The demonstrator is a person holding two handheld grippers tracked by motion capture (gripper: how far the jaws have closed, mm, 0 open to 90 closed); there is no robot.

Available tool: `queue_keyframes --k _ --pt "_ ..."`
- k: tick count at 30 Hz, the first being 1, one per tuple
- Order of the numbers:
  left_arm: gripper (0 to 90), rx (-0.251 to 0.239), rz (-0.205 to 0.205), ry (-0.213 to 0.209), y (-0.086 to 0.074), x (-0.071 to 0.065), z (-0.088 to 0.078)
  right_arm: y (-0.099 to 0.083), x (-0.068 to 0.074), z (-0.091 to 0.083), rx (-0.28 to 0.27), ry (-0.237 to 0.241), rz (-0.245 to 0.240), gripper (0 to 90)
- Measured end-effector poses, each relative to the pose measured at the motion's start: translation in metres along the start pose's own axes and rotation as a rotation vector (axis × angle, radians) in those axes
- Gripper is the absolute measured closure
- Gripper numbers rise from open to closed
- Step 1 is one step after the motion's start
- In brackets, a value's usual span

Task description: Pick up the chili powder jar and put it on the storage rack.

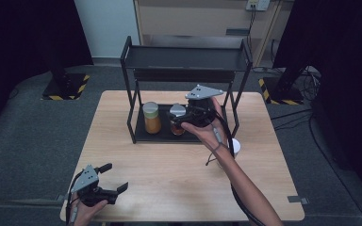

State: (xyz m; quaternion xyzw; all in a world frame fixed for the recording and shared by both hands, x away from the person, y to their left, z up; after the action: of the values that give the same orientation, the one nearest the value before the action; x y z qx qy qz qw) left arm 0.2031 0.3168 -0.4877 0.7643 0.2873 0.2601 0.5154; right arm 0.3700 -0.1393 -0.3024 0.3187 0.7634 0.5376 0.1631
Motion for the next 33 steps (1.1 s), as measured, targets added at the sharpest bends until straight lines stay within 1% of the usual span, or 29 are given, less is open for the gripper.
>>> queue_keyframes --k 4,8,13,21,24,27,33 --pt "0.3 -0.002 -0.001 0.000 0.000 0.000 0.000 -0.003 0.002 -0.016 -0.017 0.019 -0.011 6.3" --pt "0.3 -0.005 -0.005 0.000 0.000 0.000 0.000 -0.008 0.004 -0.032 -0.033 0.026 -0.019 6.4" --pt "0.3 -0.009 -0.005 0.000 -0.001 0.001 -0.001 -0.019 0.005 -0.050 -0.045 0.017 -0.030 6.4" --pt "0.3 -0.011 -0.008 0.001 -0.001 0.001 -0.001 -0.037 0.002 -0.079 -0.083 0.012 -0.024 6.4" --pt "0.4 -0.014 -0.013 0.003 -0.002 0.001 -0.001 -0.045 -0.001 -0.088 -0.097 -0.004 -0.031 6.3" --pt "0.3 -0.015 -0.014 0.003 -0.002 0.001 -0.001 -0.055 -0.006 -0.099 -0.113 -0.018 -0.024 6.3" --pt "0.4 -0.014 -0.015 0.002 -0.002 0.002 0.000 -0.076 -0.012 -0.117 -0.112 -0.043 0.002 6.3"
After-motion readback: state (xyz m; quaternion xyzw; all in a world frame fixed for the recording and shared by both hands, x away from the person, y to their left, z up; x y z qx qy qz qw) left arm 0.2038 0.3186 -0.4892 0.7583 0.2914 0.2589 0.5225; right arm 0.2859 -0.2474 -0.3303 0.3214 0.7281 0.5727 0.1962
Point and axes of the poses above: each handheld gripper's, and its own axes: z roughly forward along the jaws, y roughly out of its top, x roughly to its left, the point moved 6 cm from there along z, roughly forward along the jaws, and after that the axes turned 10 degrees about z, right-handed, at the moved point
